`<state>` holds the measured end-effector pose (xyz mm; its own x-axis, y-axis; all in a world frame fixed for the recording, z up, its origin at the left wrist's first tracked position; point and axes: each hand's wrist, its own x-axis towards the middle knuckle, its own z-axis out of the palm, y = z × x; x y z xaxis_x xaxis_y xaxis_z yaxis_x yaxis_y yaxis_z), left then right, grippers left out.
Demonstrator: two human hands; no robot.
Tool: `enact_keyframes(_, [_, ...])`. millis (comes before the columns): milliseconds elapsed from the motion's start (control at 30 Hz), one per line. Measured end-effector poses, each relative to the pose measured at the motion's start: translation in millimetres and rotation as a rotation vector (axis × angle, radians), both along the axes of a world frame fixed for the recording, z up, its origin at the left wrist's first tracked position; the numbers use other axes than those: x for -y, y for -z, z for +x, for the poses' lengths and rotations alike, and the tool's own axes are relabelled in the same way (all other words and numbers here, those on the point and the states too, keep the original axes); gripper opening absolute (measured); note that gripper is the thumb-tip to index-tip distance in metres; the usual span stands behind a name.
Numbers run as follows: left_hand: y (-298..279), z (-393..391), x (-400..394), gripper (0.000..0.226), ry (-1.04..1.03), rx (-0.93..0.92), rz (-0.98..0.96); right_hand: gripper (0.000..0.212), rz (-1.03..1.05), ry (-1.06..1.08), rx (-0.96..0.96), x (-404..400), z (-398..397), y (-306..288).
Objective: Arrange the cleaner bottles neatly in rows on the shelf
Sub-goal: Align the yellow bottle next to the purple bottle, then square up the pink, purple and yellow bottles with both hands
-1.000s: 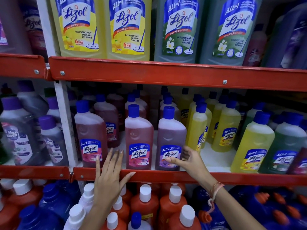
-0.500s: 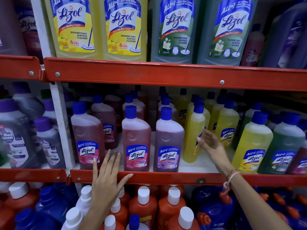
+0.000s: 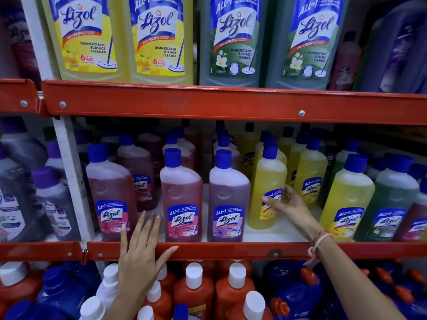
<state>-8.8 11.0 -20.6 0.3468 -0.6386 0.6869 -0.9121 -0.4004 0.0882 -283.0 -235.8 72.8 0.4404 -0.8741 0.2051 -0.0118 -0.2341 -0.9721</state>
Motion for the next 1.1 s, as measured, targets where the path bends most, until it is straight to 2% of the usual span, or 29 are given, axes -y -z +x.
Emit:
enact_keyframes(100, [-0.7,-0.6,-1.0,0.08,0.002,0.001,0.0,0.089,0.018,0.008,0.048,-5.4,-0.5,4.3])
enact_keyframes(433, [-0.3,-0.9,-1.1,0.08,-0.001,0.023,-0.004,0.049,-0.061,0.079,0.048,-32.1,-20.1,14.3])
enact_keyframes(700, [-8.1,-7.4,-8.5,0.081,0.028,-0.032,0.05,0.067,-0.107,0.126,0.027,-53.7,-25.0,16.8])
enact_keyframes(800, [-11.2,-15.8,-11.2,0.081,0.102,-0.19,-0.03,0.091,-0.301,0.33,-0.071,-74.3,-19.9,24.9])
enact_keyframes(833, [-11.4,-21.2,-11.7,0.082,0.131,-0.292,-0.103,0.092,-0.401,0.452,-0.068,-81.7,-17.1,29.7])
enact_keyframes(900, [-13.7,-36.7,-13.6,0.085,0.176,-0.537,-0.232,0.076,-0.589,0.62,0.038,-99.0,-7.9,36.7])
enact_keyframes(967, [-20.3,-52.0,-15.3,0.084,0.236,-0.73,-0.302,0.05,-0.659,0.565,0.133,-117.4,7.7,35.9])
enact_keyframes(1000, [-26.0,-57.5,-15.8,0.082,0.28,-0.796,-0.322,0.039,-0.631,0.492,0.161,-127.3,16.8,33.3])
enact_keyframes(1033, [-32.3,-61.6,-15.9,0.078,0.327,-0.847,-0.342,0.033,-0.564,0.406,0.189,-137.8,26.0,30.6])
enact_keyframes(1100, [-43.6,-67.4,-16.0,0.067,0.397,-0.91,-0.368,0.034,-0.403,0.234,0.24,-156.8,43.9,27.2])
